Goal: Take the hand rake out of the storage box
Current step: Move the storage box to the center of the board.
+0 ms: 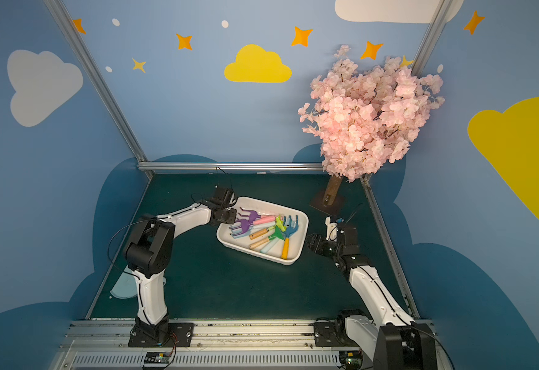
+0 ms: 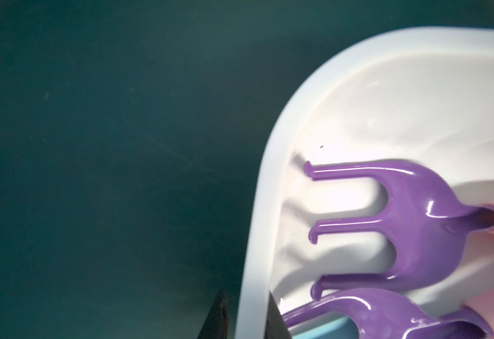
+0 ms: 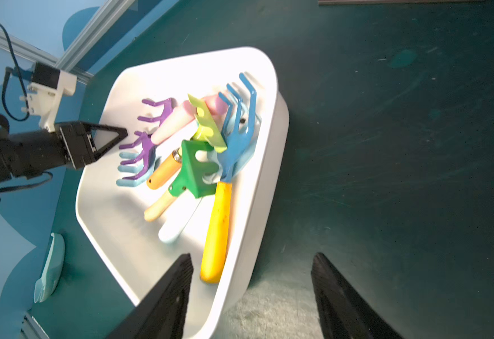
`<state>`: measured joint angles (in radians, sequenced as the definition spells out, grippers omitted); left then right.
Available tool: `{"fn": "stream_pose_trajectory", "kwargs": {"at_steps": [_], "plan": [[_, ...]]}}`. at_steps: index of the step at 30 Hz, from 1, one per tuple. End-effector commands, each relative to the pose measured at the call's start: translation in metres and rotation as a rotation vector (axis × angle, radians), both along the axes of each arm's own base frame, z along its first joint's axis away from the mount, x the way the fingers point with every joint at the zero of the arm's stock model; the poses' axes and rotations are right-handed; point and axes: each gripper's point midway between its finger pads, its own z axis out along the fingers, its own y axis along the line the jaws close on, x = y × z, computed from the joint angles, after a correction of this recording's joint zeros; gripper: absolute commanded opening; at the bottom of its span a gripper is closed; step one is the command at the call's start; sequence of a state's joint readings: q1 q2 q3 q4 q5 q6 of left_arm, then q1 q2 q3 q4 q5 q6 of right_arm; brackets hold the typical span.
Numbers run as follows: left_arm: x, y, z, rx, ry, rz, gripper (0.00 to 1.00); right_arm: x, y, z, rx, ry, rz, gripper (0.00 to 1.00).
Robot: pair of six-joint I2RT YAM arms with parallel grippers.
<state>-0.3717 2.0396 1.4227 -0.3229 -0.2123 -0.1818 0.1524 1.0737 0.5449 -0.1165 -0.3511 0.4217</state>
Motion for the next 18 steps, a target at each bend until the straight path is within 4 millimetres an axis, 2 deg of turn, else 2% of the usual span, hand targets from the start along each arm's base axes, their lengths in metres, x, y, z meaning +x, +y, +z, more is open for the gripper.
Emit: {"fn": "stream_pose_trajectory", "kwargs": {"at_steps": [1,6,12,18], "plan": [[0.024,0.028,-0.01,0.012,0.029,0.08,0.2,0.029,0.018,0.02,-0.014,-0.08,0.034,0.68],[0.061,0.04,-0.014,-0.029,0.061,0.157,0.19,0.066,0.046,0.019,-0.06,-0.017,0.069,0.65],[0.099,0.05,-0.017,-0.077,0.054,0.202,0.2,0.107,0.066,0.014,-0.078,0.042,0.092,0.57],[0.122,0.06,-0.017,-0.1,0.036,0.25,0.21,0.134,0.078,0.005,-0.099,0.078,0.101,0.55]]}}
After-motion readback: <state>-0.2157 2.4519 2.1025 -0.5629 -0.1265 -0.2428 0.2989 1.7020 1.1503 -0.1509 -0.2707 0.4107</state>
